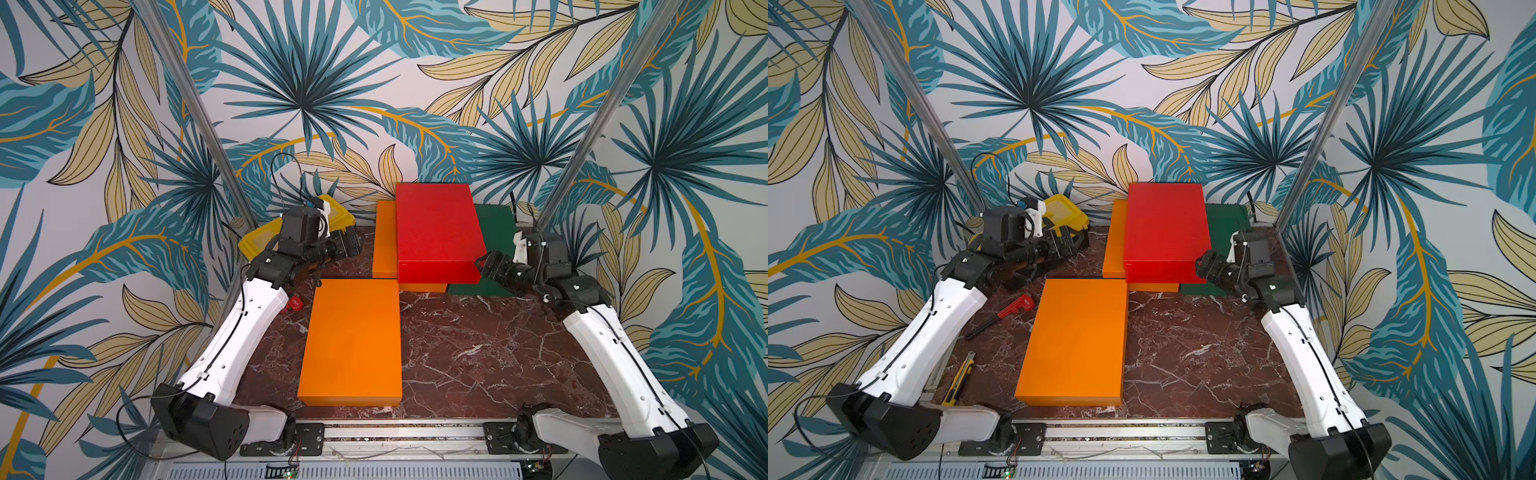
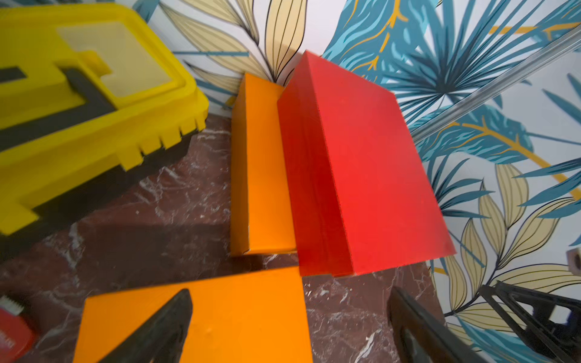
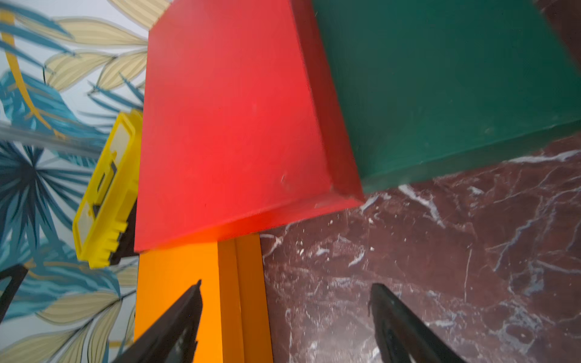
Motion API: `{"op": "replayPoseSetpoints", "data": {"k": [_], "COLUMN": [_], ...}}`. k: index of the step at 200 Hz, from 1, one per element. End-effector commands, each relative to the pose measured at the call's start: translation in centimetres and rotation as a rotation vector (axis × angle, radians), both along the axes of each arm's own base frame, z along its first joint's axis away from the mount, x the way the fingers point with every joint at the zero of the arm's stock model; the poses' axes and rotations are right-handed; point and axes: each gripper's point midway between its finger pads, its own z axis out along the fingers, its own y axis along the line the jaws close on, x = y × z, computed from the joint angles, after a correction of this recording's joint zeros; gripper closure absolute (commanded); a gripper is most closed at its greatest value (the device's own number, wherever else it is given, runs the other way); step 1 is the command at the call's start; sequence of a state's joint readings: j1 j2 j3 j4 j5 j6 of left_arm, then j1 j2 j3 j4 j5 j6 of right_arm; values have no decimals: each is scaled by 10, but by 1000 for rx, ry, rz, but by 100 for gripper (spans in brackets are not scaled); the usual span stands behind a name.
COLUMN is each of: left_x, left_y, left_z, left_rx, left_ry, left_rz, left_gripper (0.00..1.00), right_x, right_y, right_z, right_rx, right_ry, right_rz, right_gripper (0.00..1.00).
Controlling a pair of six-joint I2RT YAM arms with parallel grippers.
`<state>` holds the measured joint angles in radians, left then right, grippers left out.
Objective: Stack the shoeboxes
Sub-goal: Move the shoebox to the shoebox.
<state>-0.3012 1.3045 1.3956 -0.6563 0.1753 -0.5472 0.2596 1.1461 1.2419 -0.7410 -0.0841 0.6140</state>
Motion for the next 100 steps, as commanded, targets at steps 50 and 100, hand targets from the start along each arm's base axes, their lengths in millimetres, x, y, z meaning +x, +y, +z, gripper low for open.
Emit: {"op": "replayPoseSetpoints", "data": {"k": [50, 100], "left_x": [-68, -90], "left_y": [45, 63], "left_z": [-70, -99], "left_rx": [84, 77], "left_ry": [173, 259], "left_rz": [100, 148], "left_gripper": [1, 1], "right_x": [-76, -87], "right_y": [88, 188], "right_z": [-71, -104], "right_rx": [-16, 34], "right_ry": [90, 86], "right_rz": [172, 405], "right_gripper": [15, 10]}}
